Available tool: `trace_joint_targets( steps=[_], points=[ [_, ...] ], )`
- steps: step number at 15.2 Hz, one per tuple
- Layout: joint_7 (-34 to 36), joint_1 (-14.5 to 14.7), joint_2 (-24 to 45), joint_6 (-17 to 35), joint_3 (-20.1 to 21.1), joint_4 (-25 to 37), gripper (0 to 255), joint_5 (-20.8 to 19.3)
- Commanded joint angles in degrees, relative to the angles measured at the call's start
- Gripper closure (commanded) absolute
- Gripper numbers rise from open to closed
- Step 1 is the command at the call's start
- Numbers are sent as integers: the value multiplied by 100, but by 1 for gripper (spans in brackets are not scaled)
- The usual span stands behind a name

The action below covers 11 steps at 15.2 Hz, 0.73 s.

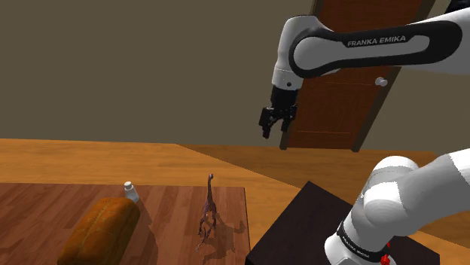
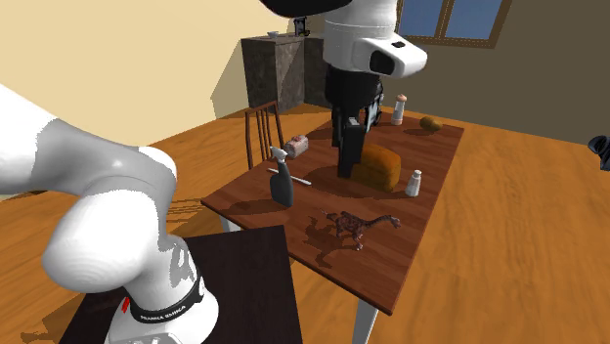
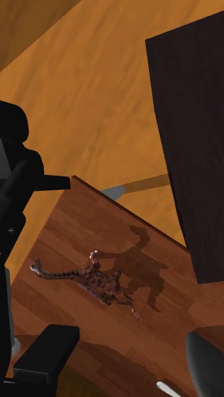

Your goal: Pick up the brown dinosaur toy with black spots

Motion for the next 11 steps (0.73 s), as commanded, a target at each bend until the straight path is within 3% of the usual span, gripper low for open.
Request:
trace_joint_targets(
  steps=[1, 11],
  points=[
    [206, 48, 175, 440, 173, -210, 0, 87],
    [1215, 192, 1761, 2579, 990, -568, 0, 266]
  ],
)
